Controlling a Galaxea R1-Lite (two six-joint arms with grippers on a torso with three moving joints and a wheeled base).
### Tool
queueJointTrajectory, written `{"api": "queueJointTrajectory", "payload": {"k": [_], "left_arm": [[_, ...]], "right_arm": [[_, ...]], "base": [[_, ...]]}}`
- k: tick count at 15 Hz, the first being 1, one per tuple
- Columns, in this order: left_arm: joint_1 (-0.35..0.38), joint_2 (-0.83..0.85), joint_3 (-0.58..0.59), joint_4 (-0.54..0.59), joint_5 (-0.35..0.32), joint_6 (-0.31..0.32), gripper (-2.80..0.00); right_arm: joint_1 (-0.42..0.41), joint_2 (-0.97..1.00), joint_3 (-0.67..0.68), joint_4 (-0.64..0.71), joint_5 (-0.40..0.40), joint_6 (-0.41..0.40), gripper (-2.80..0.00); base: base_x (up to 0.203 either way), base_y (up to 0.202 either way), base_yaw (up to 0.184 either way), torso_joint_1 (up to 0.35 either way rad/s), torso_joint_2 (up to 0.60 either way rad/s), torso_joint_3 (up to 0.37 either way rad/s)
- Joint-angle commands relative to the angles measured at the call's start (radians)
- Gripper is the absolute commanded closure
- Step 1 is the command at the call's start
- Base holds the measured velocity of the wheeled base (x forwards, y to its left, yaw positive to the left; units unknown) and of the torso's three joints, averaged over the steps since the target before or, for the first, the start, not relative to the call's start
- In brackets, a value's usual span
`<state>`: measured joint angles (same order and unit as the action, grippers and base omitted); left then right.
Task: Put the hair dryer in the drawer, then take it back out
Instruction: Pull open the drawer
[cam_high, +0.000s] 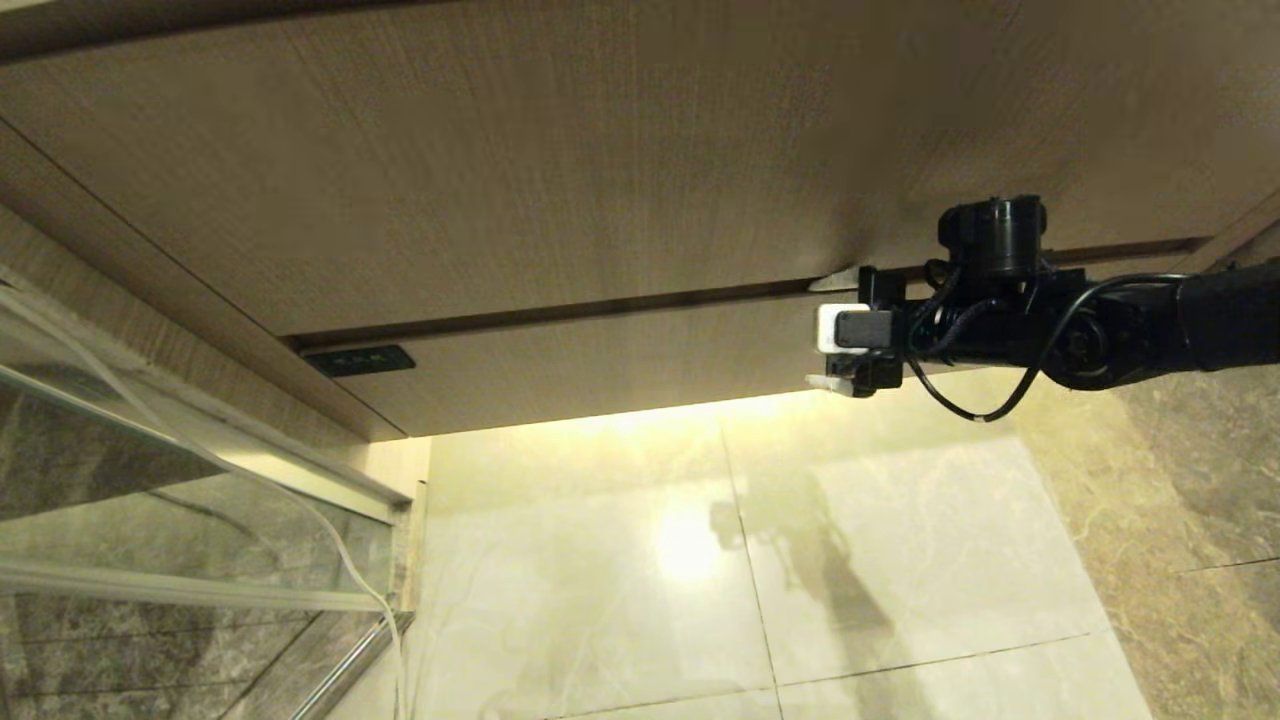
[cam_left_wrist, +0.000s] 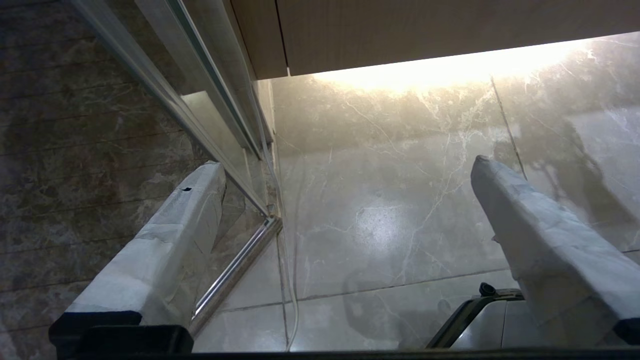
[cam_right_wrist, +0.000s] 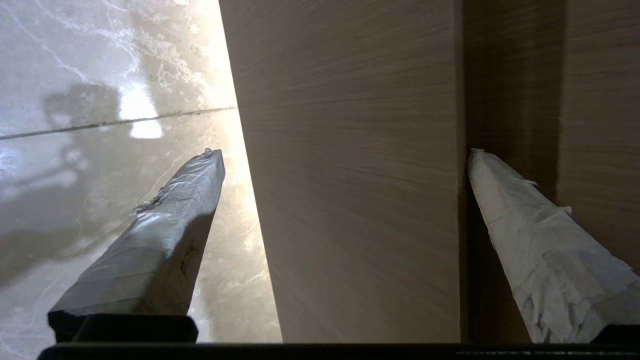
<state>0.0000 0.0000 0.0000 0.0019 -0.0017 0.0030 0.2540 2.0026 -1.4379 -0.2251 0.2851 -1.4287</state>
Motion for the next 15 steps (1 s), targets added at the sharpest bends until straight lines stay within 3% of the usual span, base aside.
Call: {"api": "queueJointTrajectory", "payload": {"k": [1, 13, 15], "left_arm": [[0.0, 0.0, 0.0, 0.0, 0.0, 0.0, -2.8], [0.0, 0.0, 0.0, 0.001, 0.0, 0.0, -2.8], [0.0, 0.0, 0.0, 0.001, 0.0, 0.0, -2.8]], "right_arm": [[0.001, 0.028, -0.019, -0.008, 0.0, -0.007, -2.8], [-0.012, 0.076, -0.059, 0.022, -0.005, -0.001, -2.8], [-0.012, 0.073, -0.065, 0.153, 0.001, 0.005, -2.8]], "base": [[0.0, 0.0, 0.0, 0.0, 0.0, 0.0], [0.0, 0.0, 0.0, 0.0, 0.0, 0.0], [0.0, 0.0, 0.0, 0.0, 0.0, 0.0]]}}
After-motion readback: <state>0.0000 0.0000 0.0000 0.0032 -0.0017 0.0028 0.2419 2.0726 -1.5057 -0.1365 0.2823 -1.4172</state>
